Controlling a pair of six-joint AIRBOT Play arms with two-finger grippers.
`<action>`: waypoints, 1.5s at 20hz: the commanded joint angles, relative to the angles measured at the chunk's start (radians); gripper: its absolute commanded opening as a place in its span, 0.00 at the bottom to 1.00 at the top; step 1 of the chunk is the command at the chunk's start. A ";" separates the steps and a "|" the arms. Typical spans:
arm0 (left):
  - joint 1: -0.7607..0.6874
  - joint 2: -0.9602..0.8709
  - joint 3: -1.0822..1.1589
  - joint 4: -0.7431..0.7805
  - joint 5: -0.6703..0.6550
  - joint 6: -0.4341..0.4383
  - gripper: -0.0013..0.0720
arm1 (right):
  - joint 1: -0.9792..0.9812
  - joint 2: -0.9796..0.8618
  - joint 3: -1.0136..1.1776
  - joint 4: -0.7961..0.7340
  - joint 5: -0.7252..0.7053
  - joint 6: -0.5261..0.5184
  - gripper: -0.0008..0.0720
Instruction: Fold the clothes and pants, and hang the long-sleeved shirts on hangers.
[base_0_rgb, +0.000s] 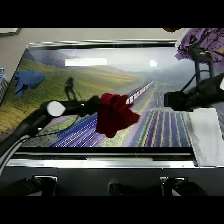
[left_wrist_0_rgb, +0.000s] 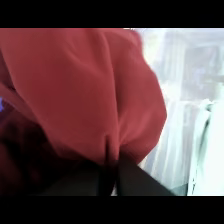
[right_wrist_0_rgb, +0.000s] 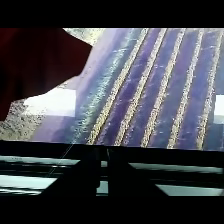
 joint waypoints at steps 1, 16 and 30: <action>-0.022 -0.097 0.003 -0.027 0.053 -0.021 0.63 | 0.000 0.017 0.000 -0.016 0.024 -0.013 0.35; 0.480 0.085 0.003 -0.027 -0.236 0.227 0.94 | -0.504 -0.036 -0.590 0.642 -0.448 -0.170 0.72; 0.480 0.084 0.003 -0.027 -0.233 0.227 0.94 | -0.280 -0.366 -0.730 0.814 -0.728 -0.275 0.77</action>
